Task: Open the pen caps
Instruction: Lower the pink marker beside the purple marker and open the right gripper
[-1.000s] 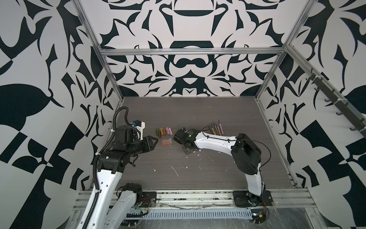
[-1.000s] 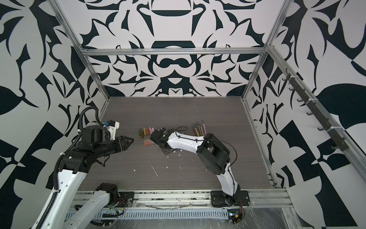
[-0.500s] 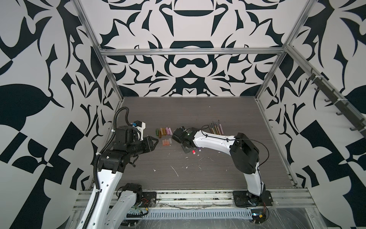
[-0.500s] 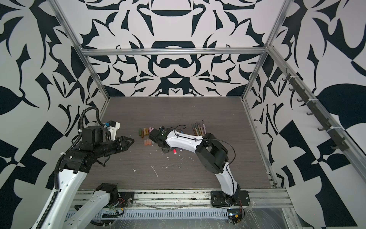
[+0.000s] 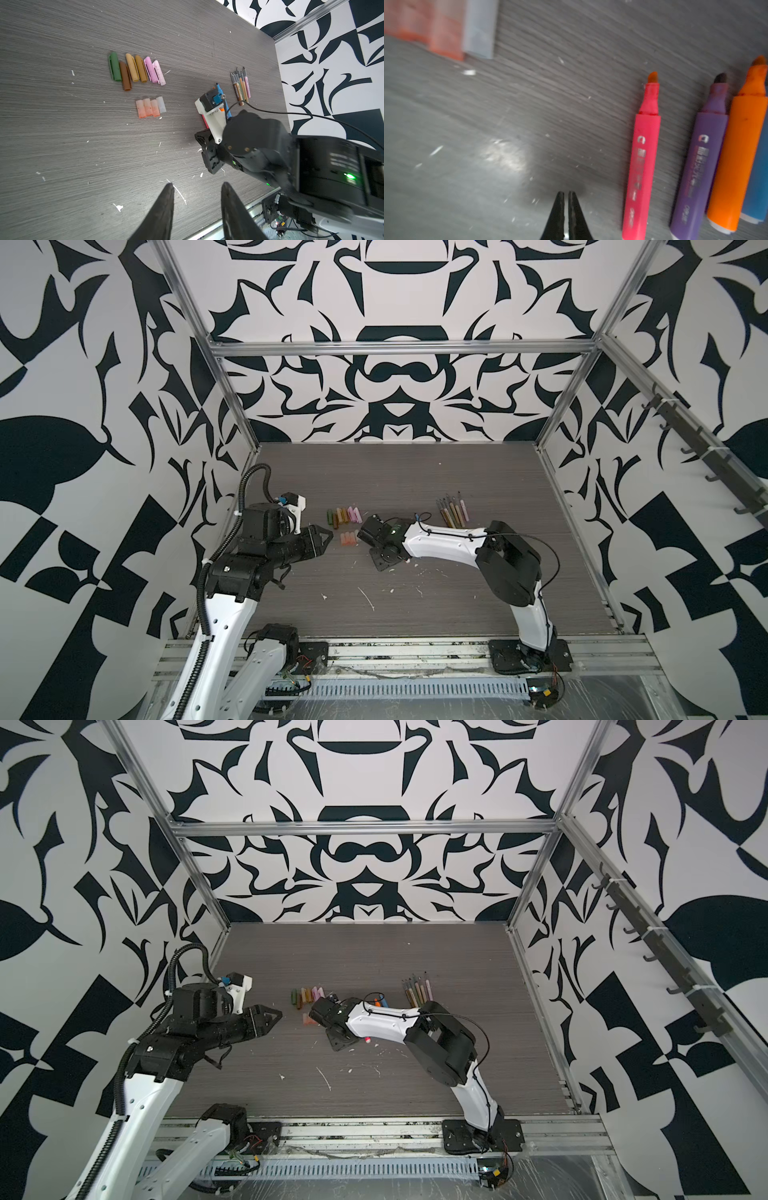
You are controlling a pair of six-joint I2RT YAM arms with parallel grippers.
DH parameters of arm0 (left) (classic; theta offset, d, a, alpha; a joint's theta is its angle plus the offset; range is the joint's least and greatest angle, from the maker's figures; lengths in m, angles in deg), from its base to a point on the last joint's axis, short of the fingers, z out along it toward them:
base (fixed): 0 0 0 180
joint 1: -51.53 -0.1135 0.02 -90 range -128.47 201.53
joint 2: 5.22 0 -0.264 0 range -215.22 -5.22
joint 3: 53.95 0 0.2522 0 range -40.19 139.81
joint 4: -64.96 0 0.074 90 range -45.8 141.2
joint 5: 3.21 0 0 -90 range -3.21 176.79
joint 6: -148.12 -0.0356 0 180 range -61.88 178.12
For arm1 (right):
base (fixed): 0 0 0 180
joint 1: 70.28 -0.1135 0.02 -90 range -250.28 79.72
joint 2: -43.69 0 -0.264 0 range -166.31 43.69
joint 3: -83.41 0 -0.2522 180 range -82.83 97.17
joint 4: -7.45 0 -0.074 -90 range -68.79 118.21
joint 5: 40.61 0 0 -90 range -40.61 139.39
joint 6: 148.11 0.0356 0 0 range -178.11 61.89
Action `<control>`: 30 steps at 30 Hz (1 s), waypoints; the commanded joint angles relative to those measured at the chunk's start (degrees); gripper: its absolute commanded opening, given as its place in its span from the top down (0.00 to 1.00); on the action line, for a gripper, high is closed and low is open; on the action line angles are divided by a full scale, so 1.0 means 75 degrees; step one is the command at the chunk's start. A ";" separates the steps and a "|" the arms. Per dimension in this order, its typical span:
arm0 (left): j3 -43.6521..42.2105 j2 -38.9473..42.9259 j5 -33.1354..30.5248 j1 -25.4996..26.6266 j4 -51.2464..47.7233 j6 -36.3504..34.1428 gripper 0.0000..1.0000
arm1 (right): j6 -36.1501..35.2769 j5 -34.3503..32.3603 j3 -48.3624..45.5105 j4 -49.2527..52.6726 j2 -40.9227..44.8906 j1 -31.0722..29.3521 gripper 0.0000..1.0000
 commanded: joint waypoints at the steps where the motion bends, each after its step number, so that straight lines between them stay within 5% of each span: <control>1: -0.0089 0.0017 0.0150 -0.0033 -0.0056 -0.0068 0.59 | 0.0144 -0.0502 0.0311 0.0288 0.0017 0.0150 0.88; 30: -0.0101 -0.0103 0.0232 -0.0044 -0.0046 -0.0069 0.58 | 0.0004 -0.0689 -0.0413 0.0290 0.0339 0.0821 0.83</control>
